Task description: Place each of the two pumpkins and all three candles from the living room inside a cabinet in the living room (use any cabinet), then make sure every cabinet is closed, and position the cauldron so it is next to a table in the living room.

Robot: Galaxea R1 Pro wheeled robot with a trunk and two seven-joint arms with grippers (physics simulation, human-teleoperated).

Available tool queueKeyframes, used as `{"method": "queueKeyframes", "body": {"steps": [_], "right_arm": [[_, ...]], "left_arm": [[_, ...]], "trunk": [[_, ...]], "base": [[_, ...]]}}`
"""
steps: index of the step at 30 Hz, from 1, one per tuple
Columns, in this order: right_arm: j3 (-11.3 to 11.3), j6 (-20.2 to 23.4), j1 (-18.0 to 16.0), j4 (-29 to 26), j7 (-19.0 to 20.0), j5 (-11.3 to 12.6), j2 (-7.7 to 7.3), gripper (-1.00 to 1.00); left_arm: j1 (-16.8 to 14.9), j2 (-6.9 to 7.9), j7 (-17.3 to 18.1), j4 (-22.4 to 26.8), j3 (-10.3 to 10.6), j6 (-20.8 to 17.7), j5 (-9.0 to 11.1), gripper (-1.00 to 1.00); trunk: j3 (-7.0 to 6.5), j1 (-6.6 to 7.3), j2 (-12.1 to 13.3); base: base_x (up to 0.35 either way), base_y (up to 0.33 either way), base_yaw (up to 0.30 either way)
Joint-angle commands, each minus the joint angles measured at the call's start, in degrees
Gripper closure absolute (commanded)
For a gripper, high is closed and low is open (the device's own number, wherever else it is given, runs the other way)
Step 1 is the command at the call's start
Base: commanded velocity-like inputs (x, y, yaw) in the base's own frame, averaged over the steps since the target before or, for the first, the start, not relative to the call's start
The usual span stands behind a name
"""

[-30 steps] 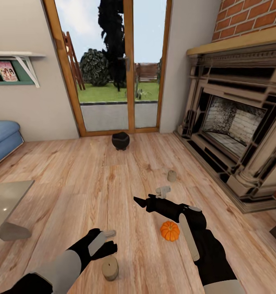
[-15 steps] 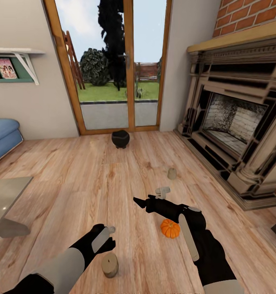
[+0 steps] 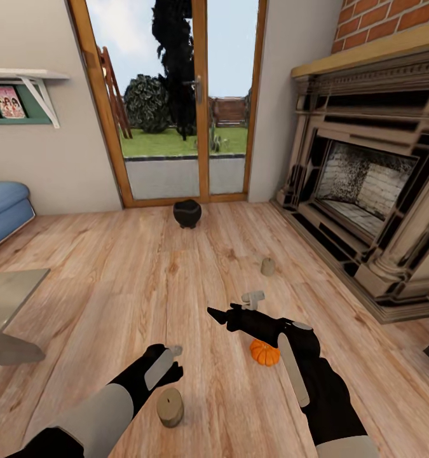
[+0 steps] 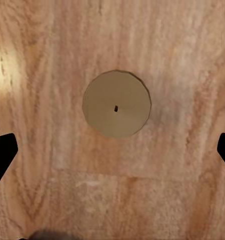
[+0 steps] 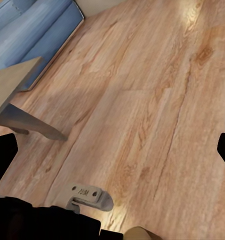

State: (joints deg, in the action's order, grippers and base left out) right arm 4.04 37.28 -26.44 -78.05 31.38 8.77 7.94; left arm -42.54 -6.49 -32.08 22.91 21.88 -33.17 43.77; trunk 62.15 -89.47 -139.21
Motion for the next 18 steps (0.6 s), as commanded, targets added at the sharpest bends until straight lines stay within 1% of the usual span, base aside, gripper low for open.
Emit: {"method": "queueKeyframes", "body": {"steps": [1,7,11,18], "right_arm": [[0.0,0.0,0.0,0.0,0.0,0.0,0.00,-1.00],[0.0,0.0,0.0,0.0,0.0,0.0,-0.01,-1.00],[0.0,0.0,0.0,0.0,0.0,0.0,0.00,-1.00],[0.0,0.1,0.1,0.0,0.0,0.0,0.05,-1.00]], "left_arm": [[0.0,0.00,0.0,0.2,0.0,0.1,0.0,-1.00],[0.0,0.21,0.2,0.4,0.1,1.0,0.0,-1.00],[0.0,0.64,0.6,0.4,0.0,0.9,0.1,-1.00],[0.0,0.91,0.9,0.4,0.0,1.2,0.1,-1.00]], "trunk": [[0.18,-0.22,-0.4],[1.26,-1.54,-2.8],[1.26,-1.54,-2.8],[1.26,-1.54,-2.8]], "base": [[0.000,0.000,0.000],[0.000,0.000,0.000],[0.000,0.000,0.000],[0.000,0.000,0.000]]}}
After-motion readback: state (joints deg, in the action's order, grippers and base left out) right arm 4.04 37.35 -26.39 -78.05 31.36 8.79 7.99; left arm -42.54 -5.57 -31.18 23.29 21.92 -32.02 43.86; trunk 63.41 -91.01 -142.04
